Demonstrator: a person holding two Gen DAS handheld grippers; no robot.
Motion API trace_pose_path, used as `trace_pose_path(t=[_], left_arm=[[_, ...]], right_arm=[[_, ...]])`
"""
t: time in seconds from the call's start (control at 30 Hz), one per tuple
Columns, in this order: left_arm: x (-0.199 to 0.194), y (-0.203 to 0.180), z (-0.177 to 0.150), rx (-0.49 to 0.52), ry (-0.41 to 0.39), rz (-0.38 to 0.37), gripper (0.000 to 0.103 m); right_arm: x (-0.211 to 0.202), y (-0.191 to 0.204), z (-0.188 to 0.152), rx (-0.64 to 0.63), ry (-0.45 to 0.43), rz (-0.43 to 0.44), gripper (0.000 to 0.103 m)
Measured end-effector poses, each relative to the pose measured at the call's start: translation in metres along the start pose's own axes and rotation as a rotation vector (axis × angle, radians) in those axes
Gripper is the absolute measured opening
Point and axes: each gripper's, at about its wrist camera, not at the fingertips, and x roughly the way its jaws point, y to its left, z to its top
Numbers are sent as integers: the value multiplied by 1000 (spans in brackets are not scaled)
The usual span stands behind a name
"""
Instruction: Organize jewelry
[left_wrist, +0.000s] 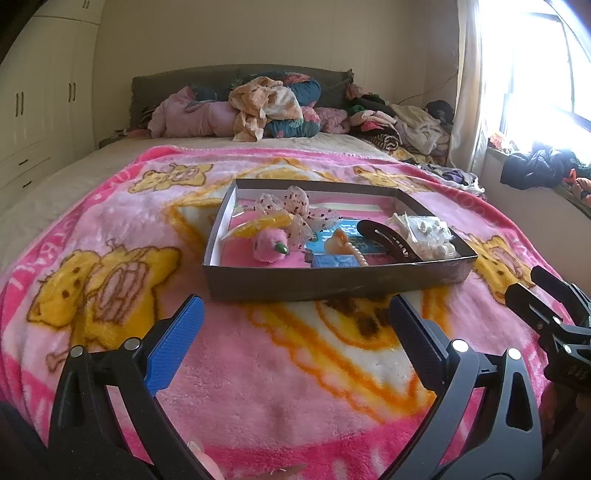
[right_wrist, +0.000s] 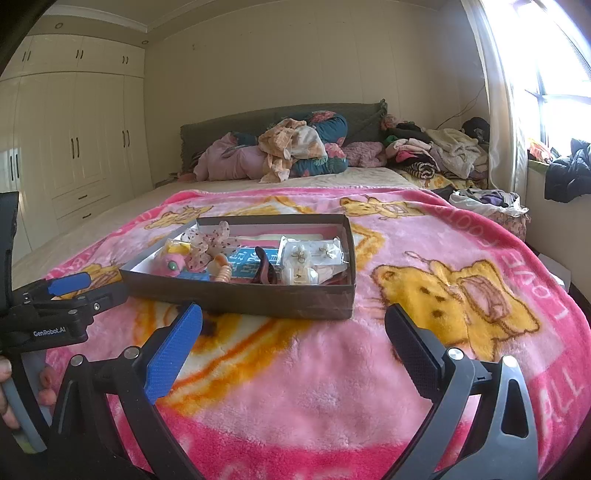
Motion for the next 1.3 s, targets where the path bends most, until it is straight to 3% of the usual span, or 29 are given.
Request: trace_pose_path(t=[0.53,0.8,1.3], left_arm=[[-3,3,2,0,-27,11,91],[-10,0,2,10,-93,30,91],[-11,-1,2,13,-99,29,91]], right_arm=[[0,0,0,-1,-19,-5,96],[-11,2,0,-20,-137,-42,96],[-9,2,-1,-22,-130,-32,96]])
